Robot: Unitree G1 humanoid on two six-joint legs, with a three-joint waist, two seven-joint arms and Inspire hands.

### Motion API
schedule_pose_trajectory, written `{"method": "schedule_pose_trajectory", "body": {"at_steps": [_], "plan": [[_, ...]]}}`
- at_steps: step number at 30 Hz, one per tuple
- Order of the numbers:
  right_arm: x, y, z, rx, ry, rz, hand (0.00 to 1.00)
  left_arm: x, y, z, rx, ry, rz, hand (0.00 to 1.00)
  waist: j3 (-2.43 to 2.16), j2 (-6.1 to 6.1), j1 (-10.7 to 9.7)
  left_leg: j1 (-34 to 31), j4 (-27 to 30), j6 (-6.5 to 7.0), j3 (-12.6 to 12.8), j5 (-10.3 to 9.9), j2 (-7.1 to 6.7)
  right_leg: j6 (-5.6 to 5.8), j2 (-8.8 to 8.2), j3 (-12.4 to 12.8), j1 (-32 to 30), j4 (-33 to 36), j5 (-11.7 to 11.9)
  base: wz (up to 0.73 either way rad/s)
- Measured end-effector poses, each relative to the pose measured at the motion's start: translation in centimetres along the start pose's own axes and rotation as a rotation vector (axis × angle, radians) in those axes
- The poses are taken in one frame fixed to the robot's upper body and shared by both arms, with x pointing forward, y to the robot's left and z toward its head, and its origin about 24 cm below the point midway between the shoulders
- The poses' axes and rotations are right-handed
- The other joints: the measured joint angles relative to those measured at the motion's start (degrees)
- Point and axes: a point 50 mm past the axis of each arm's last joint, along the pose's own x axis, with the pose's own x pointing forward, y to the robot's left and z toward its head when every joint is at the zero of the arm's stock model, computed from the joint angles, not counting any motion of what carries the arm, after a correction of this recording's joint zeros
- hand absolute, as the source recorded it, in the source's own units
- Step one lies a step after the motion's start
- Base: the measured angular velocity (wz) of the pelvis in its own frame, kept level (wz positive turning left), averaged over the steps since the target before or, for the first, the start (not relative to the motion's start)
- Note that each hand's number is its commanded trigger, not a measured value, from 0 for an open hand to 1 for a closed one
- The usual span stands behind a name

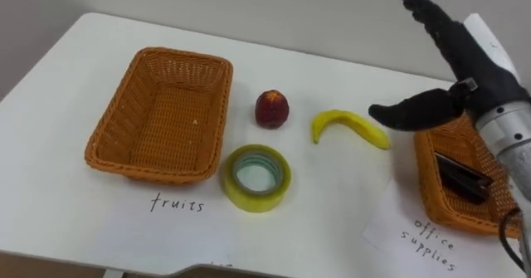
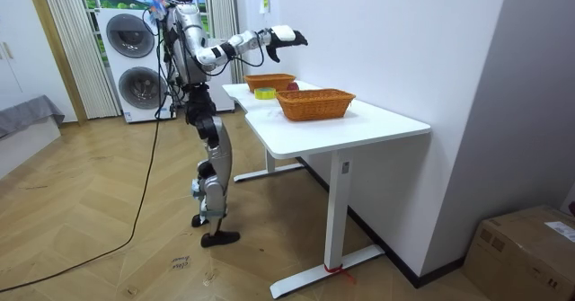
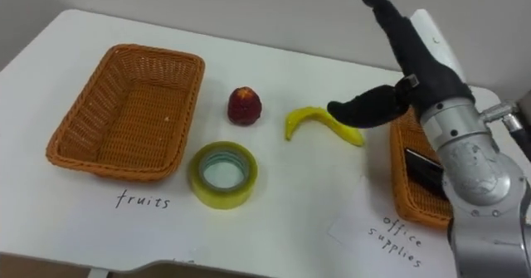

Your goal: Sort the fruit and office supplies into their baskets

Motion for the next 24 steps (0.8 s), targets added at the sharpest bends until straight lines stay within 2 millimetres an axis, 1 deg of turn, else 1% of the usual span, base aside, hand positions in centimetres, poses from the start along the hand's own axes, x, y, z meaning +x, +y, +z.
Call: {"method": "schedule_pose_trajectory", "body": {"at_steps": [3,5,8,9,11,13,18,21,24], "plan": [[0.5,0.7,0.3,0.000,-0.015,0.030,0.00,0.0,-0.1,0.0,0.009,-0.002,0.002,0.00,-0.03,0.34,0.23,-0.15,0.00,-0.01,-0.41,0.00,0.08,0.00,0.06,-0.29,0.00,-0.02,0.00,0.10],[0.6,1.2,0.4,-0.010,-0.016,0.050,0.00,-0.1,0.0,0.1,0.011,-0.011,0.003,0.00,-0.15,0.63,1.26,-0.17,-0.06,-0.01,-0.45,0.00,0.10,0.00,0.06,-0.47,0.00,-0.03,0.00,0.00],[1.0,1.9,0.3,-0.024,-0.006,0.078,0.00,-0.1,0.0,0.0,0.015,-0.007,0.010,0.00,-0.19,0.59,1.66,-0.16,-0.08,-0.02,-0.47,0.00,0.10,0.00,0.00,-0.83,0.10,-0.02,0.00,0.00],[1.3,2.4,0.1,-0.035,0.005,0.094,0.00,-0.1,0.0,-0.1,0.017,-0.003,0.010,0.00,-0.25,0.50,1.65,-0.16,-0.03,-0.02,-0.49,0.00,0.09,0.00,-0.05,-1.14,0.16,-0.02,0.00,0.00],[1.4,2.9,-0.3,-0.046,0.025,0.113,0.00,-0.1,-0.1,-0.1,0.018,0.002,0.009,0.00,-0.35,0.35,2.31,-0.14,-0.01,-0.01,-0.50,0.00,0.07,0.00,-0.11,-1.50,0.23,-0.02,0.00,0.00],[1.5,3.4,-0.6,-0.053,0.040,0.135,0.00,0.0,-0.1,-0.2,0.028,0.012,0.006,0.00,-0.29,0.05,2.51,-0.13,0.08,0.01,-0.52,0.02,0.04,0.00,-0.16,-1.53,0.28,-0.02,0.00,0.00],[1.6,3.7,-1.3,-0.054,0.069,0.145,0.00,-0.1,-0.2,-0.3,0.033,0.020,-0.004,0.00,-0.03,-0.81,2.98,-0.41,0.36,0.00,-0.67,0.02,0.01,0.01,-0.23,-1.56,0.24,-0.03,-0.01,0.01],[1.6,3.9,-1.4,-0.050,0.075,0.155,0.00,-0.1,-0.4,-0.3,0.042,0.023,-0.017,0.00,-0.15,-1.06,3.34,-0.56,0.51,0.00,-0.65,0.03,-0.01,0.01,-0.25,-1.65,0.15,-0.03,-0.01,0.00],[1.7,4.9,-1.3,-0.038,0.072,0.194,0.00,-0.1,-0.5,0.0,0.049,0.014,-0.023,0.00,-0.14,-1.12,3.61,-0.56,0.51,0.00,-0.60,0.03,0.00,0.01,-0.19,-1.45,0.09,-0.03,0.00,-0.01]]}}
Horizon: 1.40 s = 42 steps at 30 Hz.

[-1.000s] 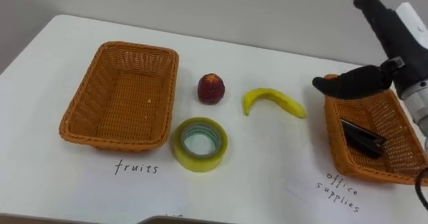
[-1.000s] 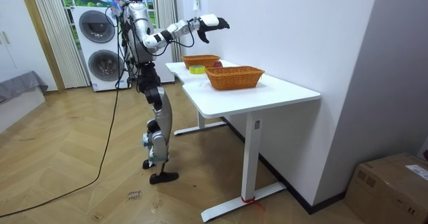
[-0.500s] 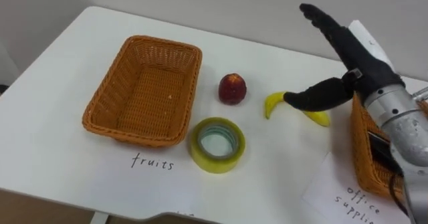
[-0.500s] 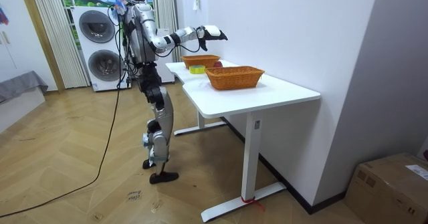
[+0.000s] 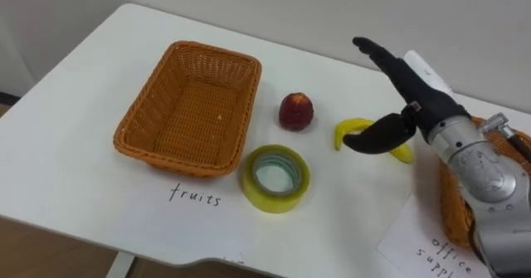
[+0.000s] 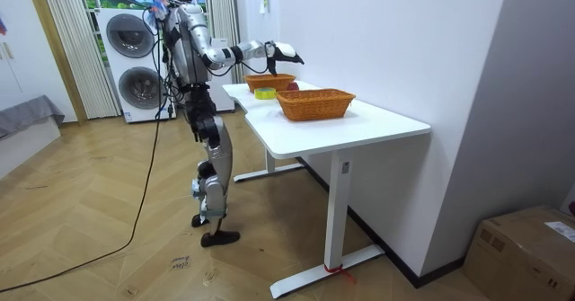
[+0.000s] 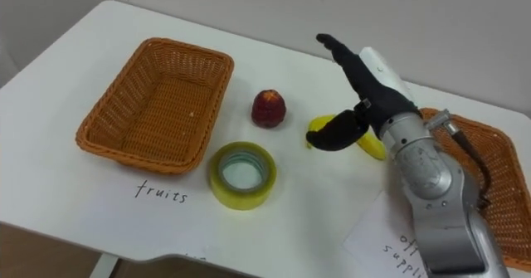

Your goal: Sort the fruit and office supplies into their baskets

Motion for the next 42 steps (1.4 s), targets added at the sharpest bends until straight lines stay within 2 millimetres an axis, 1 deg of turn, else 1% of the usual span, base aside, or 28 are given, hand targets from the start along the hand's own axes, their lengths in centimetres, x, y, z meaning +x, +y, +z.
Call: {"method": "schedule_pose_trajectory", "body": {"at_steps": [6,9,13,15,19,21,24,27,42], "plan": [[0.3,1.7,0.4,0.040,-0.008,0.086,0.00,0.0,-0.1,0.5,0.005,-0.007,-0.002,0.00,-0.05,-0.07,0.91,-0.15,0.00,-0.01,-0.39,0.01,-0.03,0.00,0.01,-0.10,0.00,-0.04,0.00,0.02],[0.5,2.4,0.3,0.069,-0.001,0.110,0.00,0.0,0.1,0.7,0.005,-0.013,0.004,0.00,-0.23,-0.35,1.27,-0.15,-0.09,-0.02,-0.57,0.02,-0.01,0.00,0.03,-0.18,0.01,-0.06,0.00,0.04],[0.7,3.1,0.4,0.098,-0.009,0.140,0.00,0.0,0.2,0.7,0.015,-0.012,0.005,0.00,-0.21,-0.41,1.83,-0.18,-0.14,-0.01,-0.82,0.02,-0.06,0.00,-0.01,-0.30,0.15,-0.30,0.00,0.02],[0.7,3.4,0.5,0.106,-0.011,0.154,0.00,0.1,0.3,1.0,0.013,-0.022,0.007,0.00,-0.15,-0.51,2.04,-0.22,-0.12,-0.01,-1.04,0.01,-0.16,0.00,-0.07,-0.62,0.46,-0.90,0.00,0.07],[0.8,3.9,0.0,0.122,0.009,0.165,0.00,0.1,0.4,2.1,0.004,-0.061,0.009,0.00,-0.09,-0.62,2.57,-0.27,-0.13,-0.02,-1.85,0.02,-0.19,0.01,-0.14,-1.68,0.73,-0.93,0.00,0.09],[1.0,4.2,-0.2,0.131,0.022,0.172,0.00,0.1,0.3,2.3,0.007,-0.066,0.007,0.00,-0.09,-0.63,2.63,-0.25,-0.12,-0.02,-2.00,0.02,-0.24,0.01,-0.15,-1.67,0.79,-0.91,0.00,0.05],[1.3,5.3,-0.9,0.155,0.060,0.197,0.00,0.0,0.0,2.6,0.014,-0.076,-0.001,0.00,-0.04,-0.61,2.68,-0.25,-0.19,0.09,-2.07,0.08,-0.41,0.01,-0.28,-1.67,0.78,-0.93,0.00,0.00],[1.3,5.9,-1.0,0.155,0.065,0.222,0.00,0.0,0.0,2.8,0.013,-0.081,-0.001,0.00,-0.01,-0.57,2.67,-0.26,-0.24,0.16,-2.11,0.09,-0.52,0.01,-0.38,-1.67,0.75,-0.93,0.00,0.00],[1.5,5.9,-1.2,0.161,0.075,0.215,0.00,0.0,-0.2,2.8,0.031,-0.082,-0.004,0.00,0.09,-0.42,2.91,-0.26,-0.27,0.35,-2.33,0.20,-0.74,0.02,-0.54,-1.67,0.77,-0.91,-0.01,0.00]]}}
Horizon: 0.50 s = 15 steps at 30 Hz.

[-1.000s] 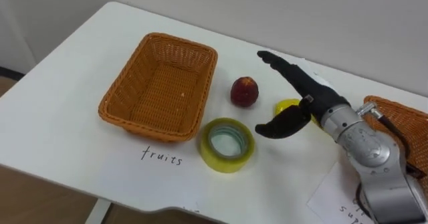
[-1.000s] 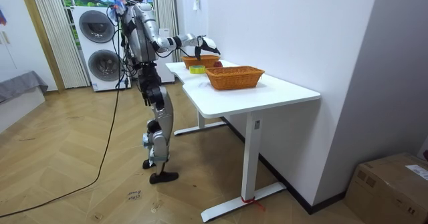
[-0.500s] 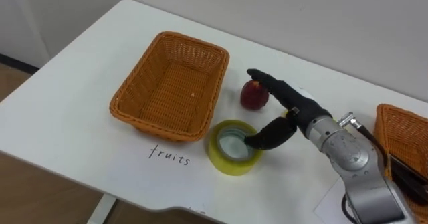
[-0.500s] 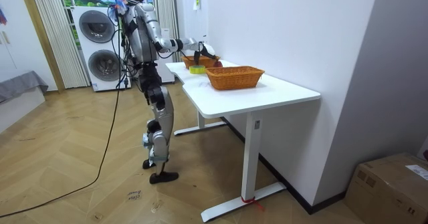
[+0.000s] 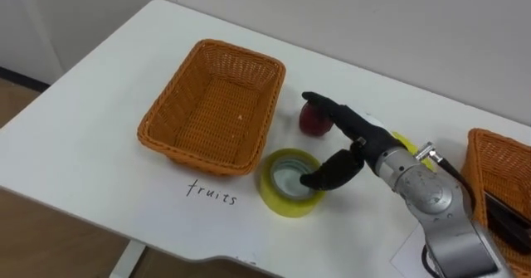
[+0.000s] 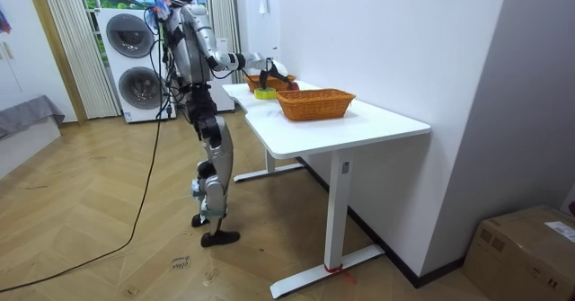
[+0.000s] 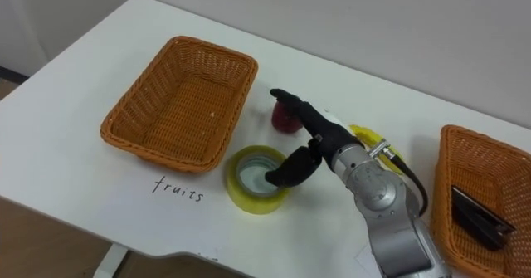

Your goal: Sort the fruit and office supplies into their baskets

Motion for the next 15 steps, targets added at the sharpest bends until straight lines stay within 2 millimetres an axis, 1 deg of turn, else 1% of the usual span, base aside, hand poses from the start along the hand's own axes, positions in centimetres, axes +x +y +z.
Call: {"method": "schedule_pose_trajectory", "body": {"at_steps": [6,15], "plan": [[0.59,0.20,0.20,-0.029,0.005,0.011,0.00,-0.03,-0.06,-0.63,0.010,0.030,0.002,0.00,0.00,0.00,0.13,0.00,0.00,0.01,0.01,0.00,-0.04,0.00,-0.02,-0.04,-0.03,-0.01,0.00,0.00],[0.80,0.94,0.13,-0.040,0.012,0.047,0.00,-0.03,-0.10,-0.79,0.025,0.055,-0.001,0.00,0.18,0.36,2.02,-0.05,0.05,0.03,0.00,0.02,-0.06,0.01,-0.13,-0.70,-0.02,0.01,0.00,0.00]]}}
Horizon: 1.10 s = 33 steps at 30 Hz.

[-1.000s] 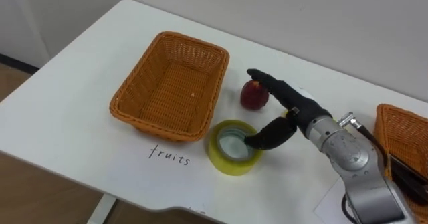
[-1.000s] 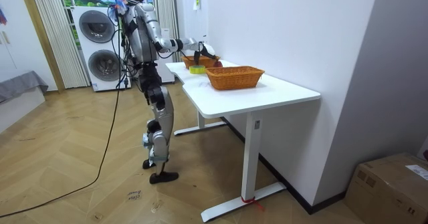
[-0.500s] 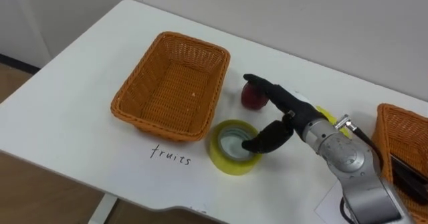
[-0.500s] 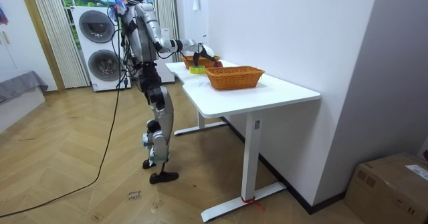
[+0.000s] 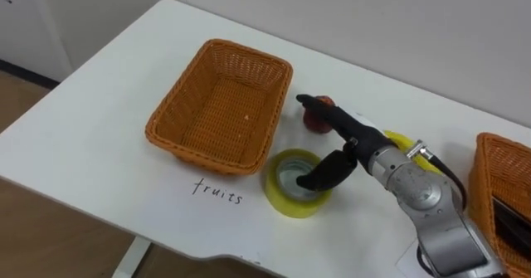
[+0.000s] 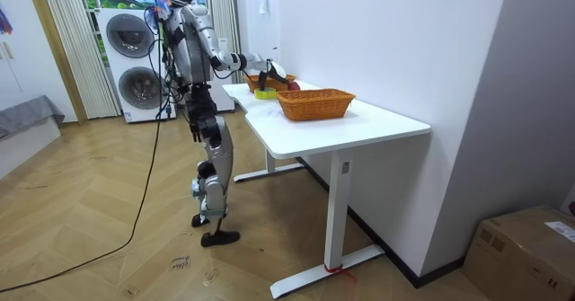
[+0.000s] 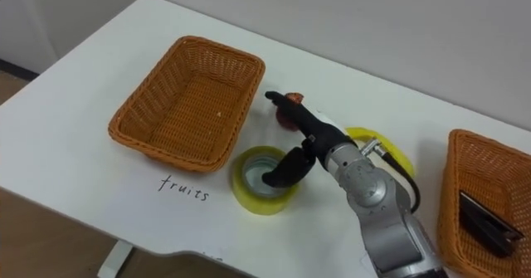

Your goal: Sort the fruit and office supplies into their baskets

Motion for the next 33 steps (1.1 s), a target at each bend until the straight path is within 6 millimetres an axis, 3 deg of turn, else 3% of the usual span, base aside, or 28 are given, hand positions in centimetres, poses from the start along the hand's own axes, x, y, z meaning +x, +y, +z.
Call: {"method": "schedule_pose_trajectory", "body": {"at_steps": [3,9,22,23,25,26,27,33], "plan": [[0.13,0.42,-0.74,-0.016,0.055,0.036,0.00,0.01,0.04,-0.04,0.042,0.003,0.004,0.00,0.02,0.25,0.84,-0.25,0.16,0.00,-0.34,0.00,-0.02,0.00,-0.02,-0.21,-0.04,0.00,0.00,0.05],[0.39,0.21,-0.37,-0.051,0.062,0.054,0.00,-0.07,-0.23,-0.27,0.050,0.031,-0.001,0.00,0.00,0.71,1.14,-0.87,0.64,-0.01,-0.90,0.00,-0.01,0.00,-0.04,-0.83,-0.20,-0.05,-0.01,0.06],[0.43,0.24,-0.50,-0.092,0.095,0.067,0.00,-0.02,-0.35,0.41,0.035,0.021,-0.002,0.00,-0.04,0.68,2.19,-1.06,1.23,-0.03,-1.15,0.01,-0.06,0.00,-0.11,-0.97,-0.03,0.00,-0.01,0.01],[0.43,0.24,-0.51,-0.096,0.097,0.068,0.16,-0.03,-0.37,0.42,0.035,0.021,-0.002,0.00,-0.04,0.67,2.19,-1.07,1.26,-0.03,-1.16,0.01,-0.06,0.01,-0.11,-0.96,-0.01,0.01,0.00,0.00],[0.41,0.27,-0.57,-0.112,0.106,0.081,0.65,-0.03,-0.40,0.44,0.034,0.020,-0.004,0.00,-0.05,0.66,2.21,-1.09,1.28,-0.03,-1.16,0.01,-0.08,0.00,-0.12,-0.95,0.00,0.04,0.00,0.00],[0.40,0.28,-0.60,-0.117,0.110,0.085,0.78,-0.03,-0.41,0.45,0.034,0.020,-0.005,0.00,-0.06,0.65,2.21,-1.10,1.28,-0.03,-1.16,0.01,-0.08,0.00,-0.12,-0.95,0.00,0.05,0.00,0.00],[0.39,0.30,-0.69,-0.121,0.122,0.092,1.00,-0.03,-0.42,0.45,0.034,0.020,-0.007,0.00,-0.07,0.63,2.20,-1.10,1.28,-0.03,-1.17,0.01,-0.08,0.01,-0.12,-0.94,0.00,0.05,0.00,0.00],[0.37,0.18,-0.88,-0.141,0.153,0.095,1.00,0.00,-0.40,0.43,0.036,0.031,-0.021,0.00,-0.28,0.33,2.16,-1.23,1.30,-0.04,-1.62,0.01,-0.09,0.00,-0.11,-0.97,0.04,0.05,0.00,0.03]]}}
